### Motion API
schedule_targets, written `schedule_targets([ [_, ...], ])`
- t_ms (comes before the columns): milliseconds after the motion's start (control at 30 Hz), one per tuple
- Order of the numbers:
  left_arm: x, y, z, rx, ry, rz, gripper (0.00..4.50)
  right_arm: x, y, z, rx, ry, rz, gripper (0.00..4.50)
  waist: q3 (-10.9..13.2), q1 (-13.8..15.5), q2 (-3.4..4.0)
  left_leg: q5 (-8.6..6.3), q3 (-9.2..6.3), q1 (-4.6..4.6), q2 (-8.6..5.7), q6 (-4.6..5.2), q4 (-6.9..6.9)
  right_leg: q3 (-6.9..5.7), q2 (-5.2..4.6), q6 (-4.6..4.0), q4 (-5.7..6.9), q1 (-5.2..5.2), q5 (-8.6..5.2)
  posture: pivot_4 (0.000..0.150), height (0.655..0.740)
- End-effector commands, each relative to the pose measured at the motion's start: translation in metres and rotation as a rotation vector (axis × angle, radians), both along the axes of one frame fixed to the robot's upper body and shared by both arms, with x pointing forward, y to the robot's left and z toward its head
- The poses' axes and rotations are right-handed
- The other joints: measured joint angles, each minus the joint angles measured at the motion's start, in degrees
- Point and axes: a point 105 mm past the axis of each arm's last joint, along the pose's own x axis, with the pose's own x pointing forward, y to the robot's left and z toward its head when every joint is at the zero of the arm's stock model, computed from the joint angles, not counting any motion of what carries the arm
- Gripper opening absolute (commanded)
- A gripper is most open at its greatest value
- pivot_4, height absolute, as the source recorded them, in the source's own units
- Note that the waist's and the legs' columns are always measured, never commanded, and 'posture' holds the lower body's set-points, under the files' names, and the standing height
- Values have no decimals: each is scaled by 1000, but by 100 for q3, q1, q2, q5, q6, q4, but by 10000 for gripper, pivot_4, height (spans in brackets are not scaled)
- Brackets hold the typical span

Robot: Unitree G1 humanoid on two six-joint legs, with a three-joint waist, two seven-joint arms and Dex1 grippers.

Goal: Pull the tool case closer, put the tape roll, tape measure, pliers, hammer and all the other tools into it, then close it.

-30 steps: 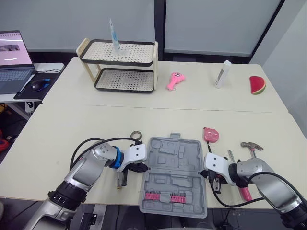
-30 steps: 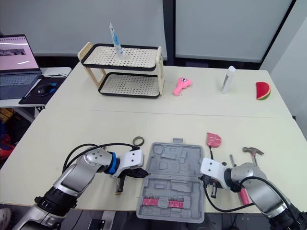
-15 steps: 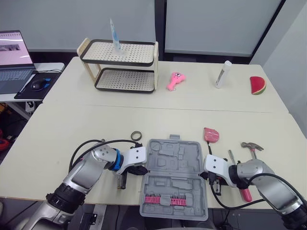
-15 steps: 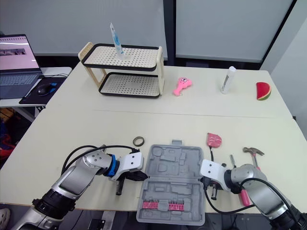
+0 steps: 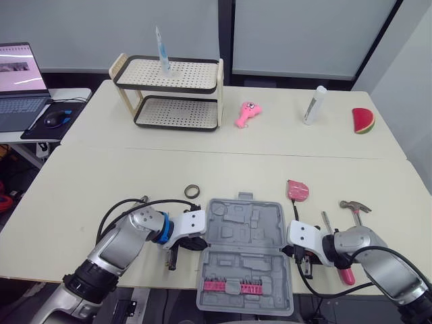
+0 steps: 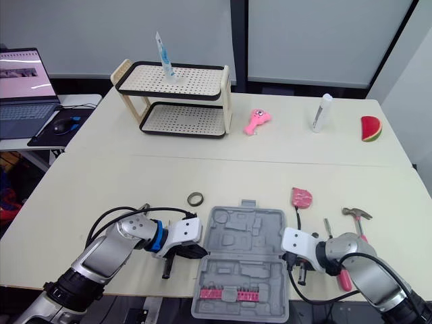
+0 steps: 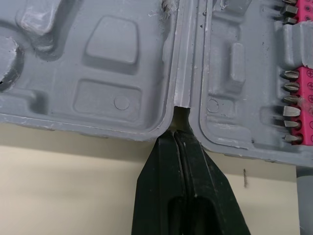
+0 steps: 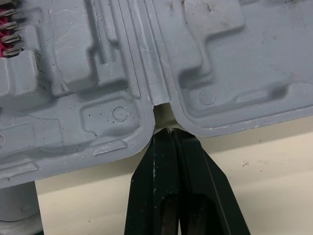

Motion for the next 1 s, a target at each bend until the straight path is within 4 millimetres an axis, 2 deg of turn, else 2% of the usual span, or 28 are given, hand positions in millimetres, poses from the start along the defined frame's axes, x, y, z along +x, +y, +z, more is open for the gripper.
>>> schedule_targets([
  [33, -6, -13, 6, -42, -9, -57, 0, -6, 12, 8, 31, -16, 63, 244, 0, 3, 0, 0, 0, 0, 0, 0, 0, 0, 0, 0, 0, 0, 0, 1500, 7350],
  [233, -2, -9, 6, -33, -20, -40, 0, -2, 9, 9, 26, -27, 40, 244, 0, 9, 0, 0, 0, 1, 0, 0, 0, 0, 0, 0, -1, 1, 0, 1500, 7350],
  [533, 9, 8, 18, -41, -43, 27, 0, 7, -14, 23, 12, -62, -49, 244, 1, 24, 1, 0, 0, 0, 0, 0, 0, 0, -1, 0, -1, 0, 0, 1500, 7350],
  [700, 13, 27, 31, -56, -68, 73, 0, 3, -26, 36, 17, -85, -92, 244, 1, 31, 1, 0, -3, 0, 1, 0, -1, -2, 0, 0, -2, 1, 0, 1500, 7350],
  [767, 16, 36, 45, -124, -98, 119, 0, 1, -32, 46, 34, -113, -103, 244, 1, 33, 2, 0, -2, 0, 0, 0, -1, -1, -1, 0, -3, 2, 0, 1500, 7350],
  [833, 24, 59, 67, -230, -176, 221, 0, 0, -47, 63, 52, -186, -143, 244, 1, 34, 2, 0, -2, -2, 1, 0, -1, -2, -2, 0, -2, 1, 0, 1500, 7350],
  [900, 30, 91, 83, -313, -251, 374, 0, -1, -65, 80, 68, -273, -201, 244, 2, 34, 3, -1, -4, 0, 2, 0, -1, -5, -3, -1, 1, 2, 0, 1500, 7350],
  [967, 32, 121, 93, -367, -333, 511, 0, -5, -82, 92, 77, -332, -254, 244, 0, 25, 1, -1, -4, 3, 3, 1, -3, -6, -2, -1, 2, 4, 0, 1500, 7350],
  [1000, 32, 128, 95, -378, -356, 544, 0, -7, -87, 94, 78, -349, -266, 244, 0, 27, 1, -1, -3, 11, 3, 1, -2, -5, 0, -1, 2, 9, 0, 1500, 7350],
])
